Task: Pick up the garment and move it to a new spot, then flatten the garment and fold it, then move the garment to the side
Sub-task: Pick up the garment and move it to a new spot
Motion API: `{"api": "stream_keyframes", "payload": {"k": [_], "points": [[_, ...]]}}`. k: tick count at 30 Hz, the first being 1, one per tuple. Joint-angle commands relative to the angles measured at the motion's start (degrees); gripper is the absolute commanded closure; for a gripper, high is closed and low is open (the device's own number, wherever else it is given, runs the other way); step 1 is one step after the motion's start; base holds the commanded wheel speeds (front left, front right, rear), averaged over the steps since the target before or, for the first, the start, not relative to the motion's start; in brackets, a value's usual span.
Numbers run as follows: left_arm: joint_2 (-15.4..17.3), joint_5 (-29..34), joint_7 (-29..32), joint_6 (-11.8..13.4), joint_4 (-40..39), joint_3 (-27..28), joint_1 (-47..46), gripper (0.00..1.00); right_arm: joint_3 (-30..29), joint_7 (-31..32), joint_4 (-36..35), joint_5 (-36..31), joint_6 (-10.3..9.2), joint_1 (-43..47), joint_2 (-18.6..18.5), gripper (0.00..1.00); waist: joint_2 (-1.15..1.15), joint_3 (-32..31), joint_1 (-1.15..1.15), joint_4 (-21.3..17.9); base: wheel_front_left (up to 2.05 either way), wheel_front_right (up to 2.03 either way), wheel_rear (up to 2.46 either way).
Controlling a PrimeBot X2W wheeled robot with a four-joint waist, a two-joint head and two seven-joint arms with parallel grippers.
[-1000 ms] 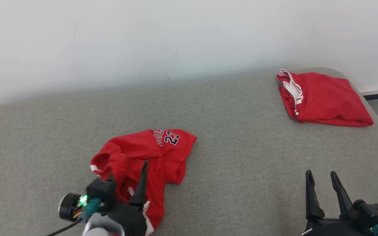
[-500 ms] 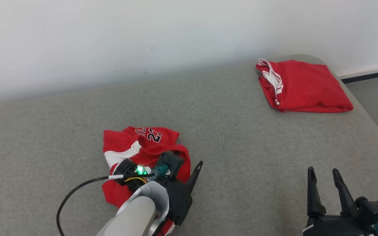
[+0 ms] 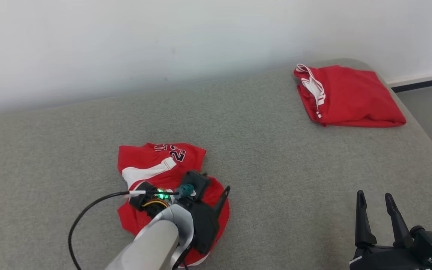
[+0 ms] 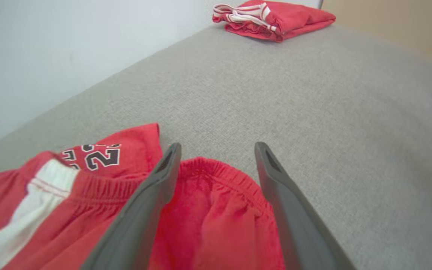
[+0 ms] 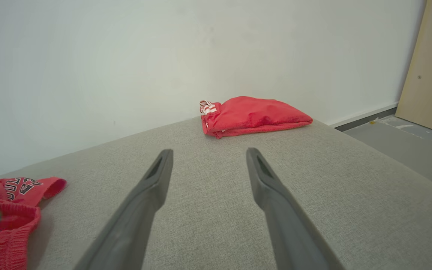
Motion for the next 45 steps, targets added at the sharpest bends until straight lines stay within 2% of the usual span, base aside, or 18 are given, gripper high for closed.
{"api": "stream_keyframes", "payload": {"k": [1,7,11,12,15,18,22,26,34,40,45], "points": [[0.0,-0.6,-1.4,0.8,-0.3,0.7,-0.8,0.0,0.2,-0.1,-0.3,-0.2,-0.16,0.6,0.2,0.0,0.0,-1.0,-0.01,1.4,0.0,0.0,0.0],[2.3,-2.2,-9.6,4.3,-2.6,4.7,0.1,0.0,-0.2,0.4,-0.8,-0.5,-0.16,1.5,0.1,0.0,0.0,-2.7,-0.01,4.1,0.0,0.0,0.0],[4.3,-2.3,-12.2,6.3,-5.6,7.0,1.9,0.0,-0.4,0.6,-1.0,-0.6,-0.16,2.0,0.1,0.0,0.0,-3.2,-0.01,5.5,0.0,0.0,0.0],[5.8,-2.7,-12.9,7.7,-8.3,8.8,3.8,0.0,-0.5,0.6,-1.2,-0.6,-0.16,2.4,0.2,0.0,0.0,-3.5,-0.01,6.4,0.0,0.0,0.0],[7.3,-2.7,-13.3,8.9,-11.4,10.6,5.8,0.0,-0.7,0.7,-1.4,-0.7,-0.16,2.7,0.1,0.0,0.0,-3.7,-0.01,7.3,0.0,0.0,0.0],[9.7,-2.1,-13.3,10.9,-18.1,14.2,9.1,0.0,-0.6,0.8,-1.7,-0.7,-0.16,2.7,0.1,0.0,0.0,-4.0,-0.01,8.3,0.0,0.0,0.0],[12.4,0.0,-13.3,13.3,-29.2,20.6,15.9,0.0,-0.2,0.8,-2.0,-0.9,-0.16,2.7,0.1,0.0,0.0,-4.3,-0.01,9.3,0.0,0.0,0.0],[14.3,3.9,-13.4,14.9,-36.6,26.6,24.6,0.0,0.8,0.2,-2.0,-0.8,-0.16,2.9,0.1,0.0,0.0,-4.8,-0.01,9.7,0.0,0.0,0.0],[12.1,7.5,-13.4,15.6,-44.6,36.7,35.5,0.0,2.0,-0.9,-1.7,0.2,-0.16,3.7,0.1,0.0,0.0,-6.0,-0.01,10.0,0.0,0.0,0.0],[10.6,10.2,-13.4,13.7,-47.1,40.8,40.5,0.0,2.4,-1.3,-0.8,0.8,-0.16,4.0,0.1,0.0,0.0,-6.5,-0.01,10.2,0.0,0.0,0.0],[11.0,12.1,-13.4,11.2,-46.2,41.2,43.6,0.0,2.6,-1.7,-0.4,1.1,-0.16,4.1,0.1,0.0,0.0,-6.8,-0.01,10.2,0.0,0.0,0.0]]}}
